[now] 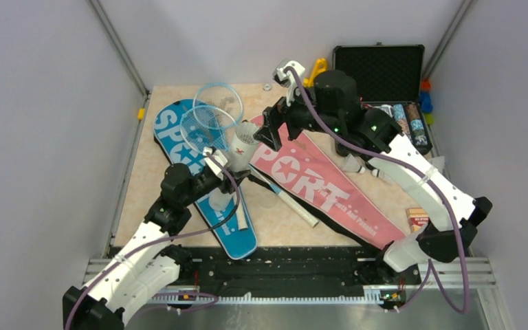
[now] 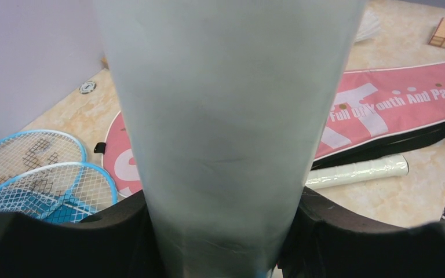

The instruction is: Pack up the badminton gear

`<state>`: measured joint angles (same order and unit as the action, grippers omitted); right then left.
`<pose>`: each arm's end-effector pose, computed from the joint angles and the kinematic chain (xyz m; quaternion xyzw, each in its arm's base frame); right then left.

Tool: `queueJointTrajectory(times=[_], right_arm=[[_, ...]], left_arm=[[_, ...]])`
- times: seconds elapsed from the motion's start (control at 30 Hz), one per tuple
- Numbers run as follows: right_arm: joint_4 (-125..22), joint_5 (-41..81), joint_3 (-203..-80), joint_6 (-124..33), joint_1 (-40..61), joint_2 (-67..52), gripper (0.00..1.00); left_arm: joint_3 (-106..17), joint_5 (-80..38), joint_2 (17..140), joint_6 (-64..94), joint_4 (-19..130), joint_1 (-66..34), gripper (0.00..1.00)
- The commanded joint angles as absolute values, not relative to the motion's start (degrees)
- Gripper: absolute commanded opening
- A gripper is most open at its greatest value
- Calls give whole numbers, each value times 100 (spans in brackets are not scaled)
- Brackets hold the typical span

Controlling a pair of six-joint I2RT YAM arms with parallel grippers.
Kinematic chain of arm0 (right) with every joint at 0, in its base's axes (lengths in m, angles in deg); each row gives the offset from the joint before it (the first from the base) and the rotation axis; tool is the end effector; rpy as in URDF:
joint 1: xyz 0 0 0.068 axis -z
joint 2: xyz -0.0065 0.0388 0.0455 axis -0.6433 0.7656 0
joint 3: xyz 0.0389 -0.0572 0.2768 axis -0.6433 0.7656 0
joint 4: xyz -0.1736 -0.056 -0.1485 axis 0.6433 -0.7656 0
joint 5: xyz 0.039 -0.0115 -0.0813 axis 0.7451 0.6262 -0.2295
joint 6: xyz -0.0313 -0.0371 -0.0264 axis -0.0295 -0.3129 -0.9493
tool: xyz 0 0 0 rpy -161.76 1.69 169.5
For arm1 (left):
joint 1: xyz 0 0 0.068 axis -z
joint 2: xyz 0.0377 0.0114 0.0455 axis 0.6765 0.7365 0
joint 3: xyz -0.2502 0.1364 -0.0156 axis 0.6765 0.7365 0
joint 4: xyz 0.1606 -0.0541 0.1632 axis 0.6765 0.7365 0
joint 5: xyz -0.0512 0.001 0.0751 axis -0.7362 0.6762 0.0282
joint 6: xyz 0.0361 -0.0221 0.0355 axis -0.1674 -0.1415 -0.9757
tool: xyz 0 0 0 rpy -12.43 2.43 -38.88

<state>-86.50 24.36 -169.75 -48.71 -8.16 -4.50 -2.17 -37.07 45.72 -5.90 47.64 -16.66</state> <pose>0.1817 0.2145 0.4901 -0.3573 0.7095 0.3354 0.5064 0.1268 -0.0789 0.3068 0.3556 0.6291 -0.2473 0.6454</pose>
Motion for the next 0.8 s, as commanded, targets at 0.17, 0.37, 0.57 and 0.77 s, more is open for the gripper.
queueJointTrajectory(times=[0.17,0.37,0.57,0.77], right_arm=[[-9406,2699,-17044,-5509,-858,-125,98],[-9838,3239,-17305,-5941,-857,414,97],[-10452,3018,-17888,-6298,-862,802,92],[-10031,2403,-18243,-5874,-850,250,94]], left_arm=[[-295,-4362,4561,-940,4610,-1672,30],[-237,-4807,4478,-1157,4762,-1678,30],[-199,-4849,4415,-1158,4796,-1677,29],[-128,-4482,4436,-967,4687,-1674,29]])
